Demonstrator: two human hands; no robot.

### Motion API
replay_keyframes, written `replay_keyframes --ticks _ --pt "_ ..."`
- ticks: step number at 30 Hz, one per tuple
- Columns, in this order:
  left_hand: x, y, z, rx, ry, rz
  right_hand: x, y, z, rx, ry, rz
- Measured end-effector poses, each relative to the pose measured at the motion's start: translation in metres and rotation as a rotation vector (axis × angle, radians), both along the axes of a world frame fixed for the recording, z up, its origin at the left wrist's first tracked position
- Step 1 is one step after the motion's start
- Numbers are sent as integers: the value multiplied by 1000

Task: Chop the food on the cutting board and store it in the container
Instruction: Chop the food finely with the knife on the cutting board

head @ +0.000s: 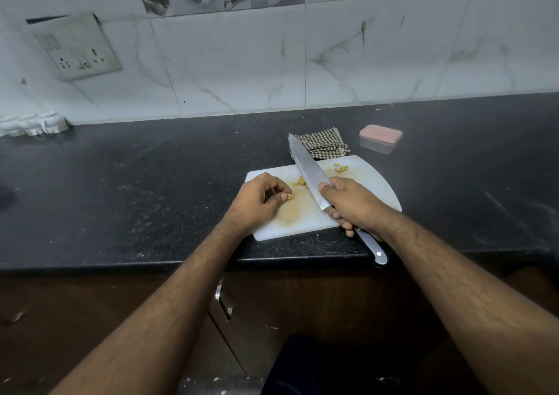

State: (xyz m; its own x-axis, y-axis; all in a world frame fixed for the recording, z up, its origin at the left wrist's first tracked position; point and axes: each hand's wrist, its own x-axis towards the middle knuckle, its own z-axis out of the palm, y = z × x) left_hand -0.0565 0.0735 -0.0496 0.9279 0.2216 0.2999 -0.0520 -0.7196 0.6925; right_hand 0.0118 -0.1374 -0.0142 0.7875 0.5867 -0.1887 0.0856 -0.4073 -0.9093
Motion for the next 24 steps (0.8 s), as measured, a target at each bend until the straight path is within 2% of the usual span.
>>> replay_keyframes --ticks 6,13,18,24 --pt "0 0 -2 -106 -18 -11 -1 0 0 5 -3 2" --pt "2 2 -1 -18 -25 -12 0 1 0 -8 0 -8" --pt "1 3 -3 -95 -11 -11 0 0 0 -4 5 -8" --pt "0 2 -1 -49 -13 -18 1 1 -1 -9 13 -13"
